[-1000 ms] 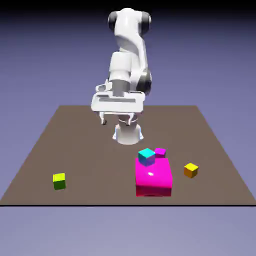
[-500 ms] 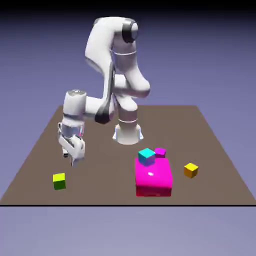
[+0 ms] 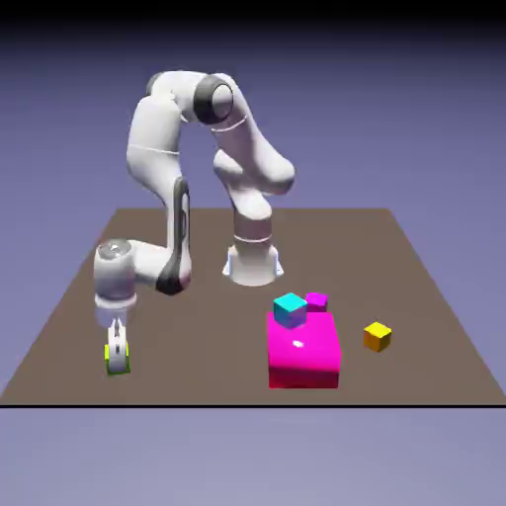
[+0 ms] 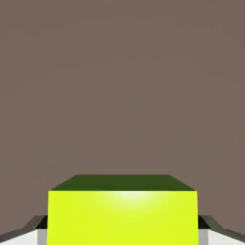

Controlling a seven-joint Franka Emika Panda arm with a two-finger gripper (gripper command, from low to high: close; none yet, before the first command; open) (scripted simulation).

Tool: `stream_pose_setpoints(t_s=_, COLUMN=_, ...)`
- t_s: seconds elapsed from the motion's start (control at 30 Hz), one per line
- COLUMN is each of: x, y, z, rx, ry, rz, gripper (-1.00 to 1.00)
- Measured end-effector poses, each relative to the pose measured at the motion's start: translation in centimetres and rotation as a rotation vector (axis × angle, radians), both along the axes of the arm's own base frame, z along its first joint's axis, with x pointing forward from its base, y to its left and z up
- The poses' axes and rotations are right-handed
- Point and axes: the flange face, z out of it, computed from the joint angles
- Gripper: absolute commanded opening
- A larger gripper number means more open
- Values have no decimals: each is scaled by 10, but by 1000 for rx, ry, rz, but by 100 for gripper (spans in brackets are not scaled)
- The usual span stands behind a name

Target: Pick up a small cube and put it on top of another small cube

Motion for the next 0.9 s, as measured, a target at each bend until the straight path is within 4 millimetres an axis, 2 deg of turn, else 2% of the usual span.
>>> stream_pose_setpoints(t_s=0.07, x=-1, y=3, z=26, rx=-1, ry=1, rz=1, gripper=-100)
stream_pose_setpoints(t_s=0.1, x=5, y=17, z=38, rx=3, ry=-4, rz=17, gripper=-100)
stream_pose_setpoints(t_s=0.27, x=33, y=118, z=93, rx=24, ry=-23, rz=130, gripper=-100)
stream_pose_setpoints(t_s=0.33, x=39, y=169, z=112, rx=30, ry=-26, rz=198, gripper=-100)
stream_pose_setpoints(t_s=0.43, x=33, y=227, z=137, rx=34, ry=-26, rz=265, gripper=-100)
stream_pose_setpoints(t_s=0.53, x=18, y=279, z=158, rx=32, ry=-22, rz=323, gripper=-100)
stream_pose_setpoints(t_s=0.67, x=-12, y=349, z=178, rx=20, ry=-11, rz=418, gripper=-100)
stream_pose_setpoints(t_s=0.77, x=-42, y=394, z=188, rx=3, ry=-1, rz=484, gripper=-100)
stream_pose_setpoints(t_s=0.83, x=-47, y=400, z=189, rx=0, ry=0, rz=494, gripper=-100)
stream_pose_setpoints(t_s=0.9, x=-44, y=398, z=163, rx=-6, ry=2, rz=491, gripper=-100)
